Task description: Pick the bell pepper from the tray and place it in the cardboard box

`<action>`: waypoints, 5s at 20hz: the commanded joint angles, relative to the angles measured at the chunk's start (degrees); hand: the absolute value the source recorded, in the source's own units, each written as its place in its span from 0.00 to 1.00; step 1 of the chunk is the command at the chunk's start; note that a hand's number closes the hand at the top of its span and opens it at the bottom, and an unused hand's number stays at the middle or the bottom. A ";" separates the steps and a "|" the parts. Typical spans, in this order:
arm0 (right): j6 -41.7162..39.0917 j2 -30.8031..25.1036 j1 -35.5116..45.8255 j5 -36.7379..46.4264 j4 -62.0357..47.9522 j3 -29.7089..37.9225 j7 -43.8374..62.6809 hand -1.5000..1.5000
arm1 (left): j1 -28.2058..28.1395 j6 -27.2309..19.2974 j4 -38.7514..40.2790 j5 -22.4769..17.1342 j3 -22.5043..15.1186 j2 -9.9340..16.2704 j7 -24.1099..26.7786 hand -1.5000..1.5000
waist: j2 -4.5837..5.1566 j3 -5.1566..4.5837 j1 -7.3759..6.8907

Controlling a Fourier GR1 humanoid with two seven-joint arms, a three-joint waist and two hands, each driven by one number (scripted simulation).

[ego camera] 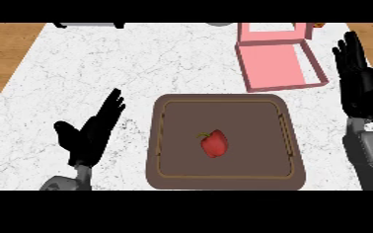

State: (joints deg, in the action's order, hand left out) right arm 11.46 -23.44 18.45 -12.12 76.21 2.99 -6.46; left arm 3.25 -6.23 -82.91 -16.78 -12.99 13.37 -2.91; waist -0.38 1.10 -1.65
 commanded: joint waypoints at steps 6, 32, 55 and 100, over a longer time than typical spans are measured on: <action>-19.56 -1.87 14.05 -8.14 16.14 -5.72 -5.25 0.00 | 9.51 2.55 -5.75 11.80 0.45 12.09 6.05 0.50 | -1.35 -1.00 0.89; -32.83 -18.83 5.91 46.86 38.61 -32.14 -3.76 0.00 | 9.76 6.63 -5.48 14.15 2.22 11.61 6.21 0.50 | 0.02 -1.17 1.92; -42.43 2.27 -3.01 74.58 41.50 -48.68 18.02 0.00 | 10.21 12.28 -3.61 18.57 7.13 6.20 7.54 0.50 | 0.37 -1.10 1.75; -17.97 12.86 -2.20 93.78 6.42 -37.22 -11.20 1.00 | 8.17 21.75 -9.85 23.14 15.30 1.89 3.22 0.50 | 0.33 -1.06 1.26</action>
State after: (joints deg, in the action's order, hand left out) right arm -13.99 -8.55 17.35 81.70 85.04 -34.82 -12.77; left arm 12.47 13.48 -88.49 8.00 1.53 14.14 3.70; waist -0.28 -0.21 -0.10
